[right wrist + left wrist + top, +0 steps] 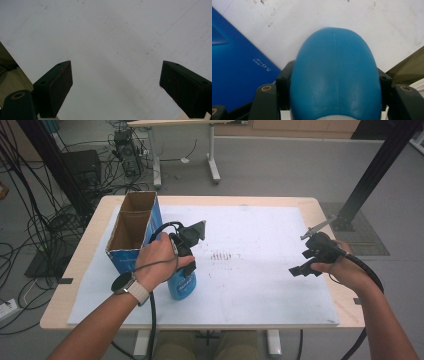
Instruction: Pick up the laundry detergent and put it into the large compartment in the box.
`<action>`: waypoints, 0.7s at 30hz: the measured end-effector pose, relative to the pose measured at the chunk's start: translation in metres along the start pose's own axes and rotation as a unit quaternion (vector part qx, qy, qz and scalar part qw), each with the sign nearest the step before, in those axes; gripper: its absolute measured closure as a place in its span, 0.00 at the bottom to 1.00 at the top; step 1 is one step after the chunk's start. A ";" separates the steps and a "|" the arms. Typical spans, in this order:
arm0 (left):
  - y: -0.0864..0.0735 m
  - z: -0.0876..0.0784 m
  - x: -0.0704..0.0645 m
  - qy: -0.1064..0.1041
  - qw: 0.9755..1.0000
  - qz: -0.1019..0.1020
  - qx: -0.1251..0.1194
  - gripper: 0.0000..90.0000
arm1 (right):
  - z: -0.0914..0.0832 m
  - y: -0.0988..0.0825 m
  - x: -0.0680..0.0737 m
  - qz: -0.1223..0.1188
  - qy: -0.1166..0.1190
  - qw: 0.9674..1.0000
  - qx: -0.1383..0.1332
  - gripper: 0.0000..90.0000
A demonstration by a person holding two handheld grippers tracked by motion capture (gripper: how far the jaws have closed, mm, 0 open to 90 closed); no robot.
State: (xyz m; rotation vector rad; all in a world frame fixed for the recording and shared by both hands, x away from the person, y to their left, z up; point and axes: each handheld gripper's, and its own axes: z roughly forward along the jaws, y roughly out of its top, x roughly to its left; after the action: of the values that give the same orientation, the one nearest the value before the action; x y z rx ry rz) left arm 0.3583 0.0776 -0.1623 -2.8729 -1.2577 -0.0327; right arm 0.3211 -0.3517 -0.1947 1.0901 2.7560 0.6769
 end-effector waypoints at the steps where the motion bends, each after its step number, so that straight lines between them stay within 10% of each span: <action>1: 0.000 0.000 0.000 0.000 1.000 0.000 0.000 0.42 | 0.000 0.000 0.000 0.000 0.000 1.000 0.000 0.13; 21: 0.000 0.000 0.001 -0.002 1.000 0.000 -0.002 0.42 | 0.001 -0.003 -0.002 0.001 0.001 1.000 -0.002 0.13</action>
State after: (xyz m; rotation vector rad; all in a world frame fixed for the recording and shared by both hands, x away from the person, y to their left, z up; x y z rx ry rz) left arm 0.3588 0.0784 -0.1623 -2.8785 -1.2593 -0.0308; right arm 0.3208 -0.3543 -0.1968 1.0919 2.7551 0.6835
